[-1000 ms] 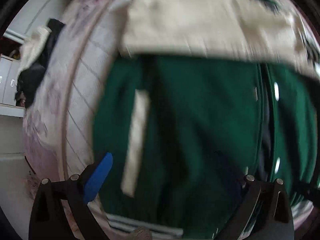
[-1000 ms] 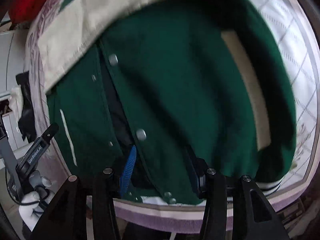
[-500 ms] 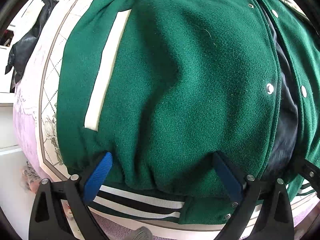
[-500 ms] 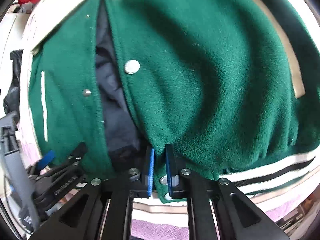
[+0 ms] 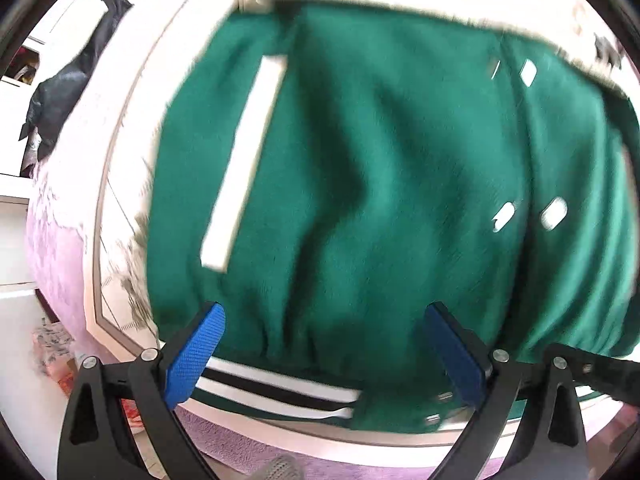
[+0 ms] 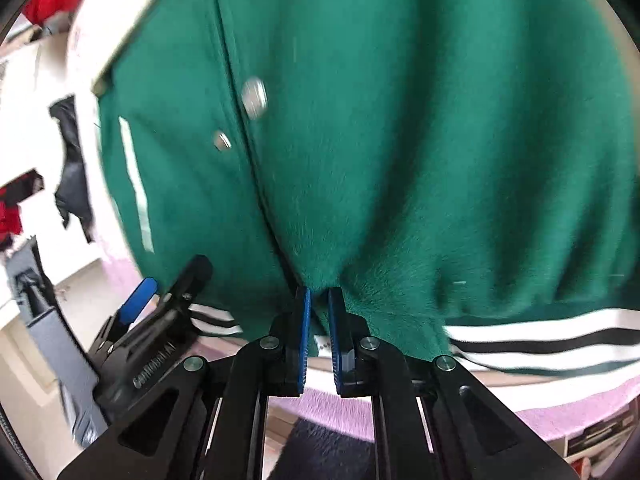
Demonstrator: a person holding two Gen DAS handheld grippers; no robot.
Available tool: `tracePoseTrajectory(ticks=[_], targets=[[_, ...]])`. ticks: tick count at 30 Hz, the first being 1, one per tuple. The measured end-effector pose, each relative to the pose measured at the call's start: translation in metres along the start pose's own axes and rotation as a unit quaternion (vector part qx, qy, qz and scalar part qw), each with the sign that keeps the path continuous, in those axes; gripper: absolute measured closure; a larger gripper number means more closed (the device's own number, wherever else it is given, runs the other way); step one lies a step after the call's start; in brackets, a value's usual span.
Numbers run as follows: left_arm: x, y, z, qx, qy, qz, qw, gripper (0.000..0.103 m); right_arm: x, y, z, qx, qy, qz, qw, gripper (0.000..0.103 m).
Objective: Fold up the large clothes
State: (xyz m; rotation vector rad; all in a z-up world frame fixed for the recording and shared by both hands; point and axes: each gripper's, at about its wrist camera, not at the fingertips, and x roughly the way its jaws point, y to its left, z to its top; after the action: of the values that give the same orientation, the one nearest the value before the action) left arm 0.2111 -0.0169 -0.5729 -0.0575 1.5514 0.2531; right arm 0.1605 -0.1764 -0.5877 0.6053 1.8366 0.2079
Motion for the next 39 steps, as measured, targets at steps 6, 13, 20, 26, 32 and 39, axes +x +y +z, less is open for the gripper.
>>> tracePoseTrajectory(ticks=[6,13,20,26,32,39], targets=[[-0.031,-0.077,0.067,0.017,-0.059,-0.051,0.9968,0.000,-0.124,-0.029,0.032,0.022,-0.140,-0.034,0.989,0.033],[0.023,-0.158,0.145,0.062,-0.061,0.012,0.9961,0.000,-0.188,-0.052,0.150,0.018,-0.209,-0.086,0.974,0.033],[0.059,-0.143,0.156,0.026,-0.036,0.006,0.9990,0.000,-0.153,-0.074,0.244,-0.025,-0.162,-0.095,0.982,0.088],[0.065,-0.133,0.151,0.024,-0.028,0.003,0.9993,0.000,-0.175,-0.189,0.226,0.186,-0.220,0.060,0.956,0.096],[0.060,-0.128,0.150,0.032,-0.025,0.014,0.9991,0.000,-0.198,-0.153,0.219,0.080,-0.164,-0.010,0.983,0.046],[0.055,-0.149,0.150,0.034,-0.026,0.018,0.9989,0.000,-0.193,-0.188,0.173,0.078,-0.124,-0.091,0.985,0.076]])
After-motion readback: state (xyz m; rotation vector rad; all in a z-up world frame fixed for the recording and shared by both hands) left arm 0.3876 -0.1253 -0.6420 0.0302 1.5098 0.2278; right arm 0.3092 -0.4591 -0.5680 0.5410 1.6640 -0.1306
